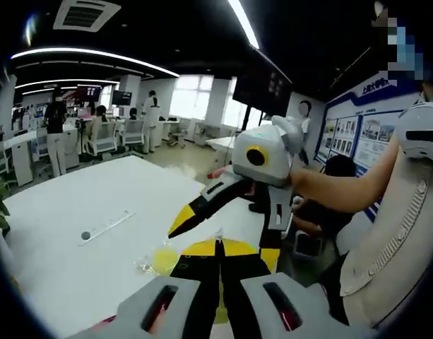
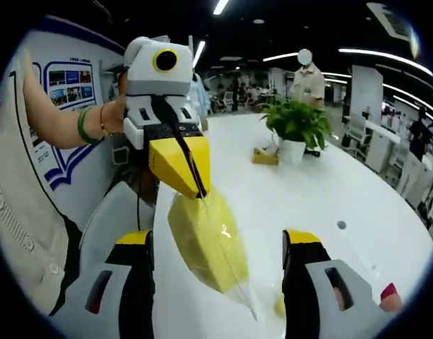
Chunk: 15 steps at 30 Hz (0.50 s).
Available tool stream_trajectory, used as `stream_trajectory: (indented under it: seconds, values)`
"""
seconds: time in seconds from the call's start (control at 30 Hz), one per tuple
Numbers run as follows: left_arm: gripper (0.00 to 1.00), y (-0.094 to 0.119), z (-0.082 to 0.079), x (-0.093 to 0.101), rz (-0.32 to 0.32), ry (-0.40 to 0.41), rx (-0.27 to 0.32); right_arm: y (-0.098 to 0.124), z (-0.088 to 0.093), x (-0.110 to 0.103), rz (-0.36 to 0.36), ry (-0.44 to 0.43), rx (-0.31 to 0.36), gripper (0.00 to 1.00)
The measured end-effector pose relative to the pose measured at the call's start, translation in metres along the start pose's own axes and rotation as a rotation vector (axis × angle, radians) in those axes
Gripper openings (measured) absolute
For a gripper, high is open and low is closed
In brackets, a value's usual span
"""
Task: Compare the silicone blocks by pressing each to a similar depth, holding the contact briefly, and releasing to observe deformation and rebound differences across the visible hardness samples.
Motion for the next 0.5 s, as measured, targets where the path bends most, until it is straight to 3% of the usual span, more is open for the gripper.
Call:
stream_trajectory:
  seconds: [0.5]
  values:
    - [0.00,-0.003,-0.001,0.010,0.048,-0.038,-0.008,-0.025,0.017,-0.009,-0.102,-0.018,-0.078,0.55]
Point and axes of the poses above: the point that each gripper's makers call its tool centre point, and the gripper's own axes: y roughly backward along the fingers, x roughly to its right, z roughly out of its underside, the point moved 2 cm from there along y, roughly backward along the fingers, and after that the axes turned 10 degrees about -z, right-handed, at the moved point
